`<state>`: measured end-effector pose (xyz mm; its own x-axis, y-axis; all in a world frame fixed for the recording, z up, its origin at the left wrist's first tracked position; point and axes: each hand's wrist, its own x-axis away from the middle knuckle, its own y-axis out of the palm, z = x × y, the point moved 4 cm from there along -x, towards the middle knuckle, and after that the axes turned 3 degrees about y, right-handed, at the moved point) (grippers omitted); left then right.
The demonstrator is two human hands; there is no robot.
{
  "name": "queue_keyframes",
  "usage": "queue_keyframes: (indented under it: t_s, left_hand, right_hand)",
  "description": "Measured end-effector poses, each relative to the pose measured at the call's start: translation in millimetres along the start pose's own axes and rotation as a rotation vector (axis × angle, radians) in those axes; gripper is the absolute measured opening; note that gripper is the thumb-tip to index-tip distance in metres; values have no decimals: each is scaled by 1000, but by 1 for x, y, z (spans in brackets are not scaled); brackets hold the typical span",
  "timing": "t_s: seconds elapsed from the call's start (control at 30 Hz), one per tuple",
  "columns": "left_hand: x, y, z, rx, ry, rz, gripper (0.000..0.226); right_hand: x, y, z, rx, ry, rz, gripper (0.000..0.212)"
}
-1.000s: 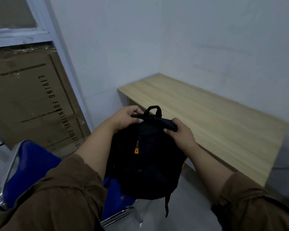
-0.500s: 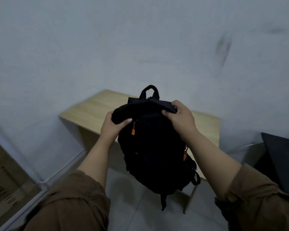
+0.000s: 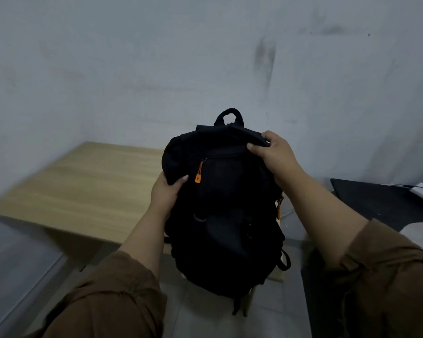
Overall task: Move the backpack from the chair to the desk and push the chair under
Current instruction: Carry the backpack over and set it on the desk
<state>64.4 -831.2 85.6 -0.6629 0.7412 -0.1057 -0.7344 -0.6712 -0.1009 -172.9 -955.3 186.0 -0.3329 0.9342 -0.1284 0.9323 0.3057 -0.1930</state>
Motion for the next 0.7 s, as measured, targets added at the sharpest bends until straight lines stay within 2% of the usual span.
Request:
queue_keyframes:
  t_s: [0.13,0.33,0.43,0.53,0.7]
  left_hand:
    - [-43,44,-15,-107,-13,37,47]
    - [-81,91,-74,-326,-269,19,56]
    - [-86,104,-101,-427,-264,44,43]
    - [-100,115,-109,-427,-225,109,32]
    - [-132,140,-119,-483,-221,166,28]
  right_hand:
    - [-65,-18,41,-17,71,-16,9]
    - [-165,-30,93,-56,208,-89,11]
    - [-204,-30,117,-70,274,-128,11]
    - [-232,-24,140,-62,341,-144,20]
    - [-264,-21,174,-22,450,-125,36]
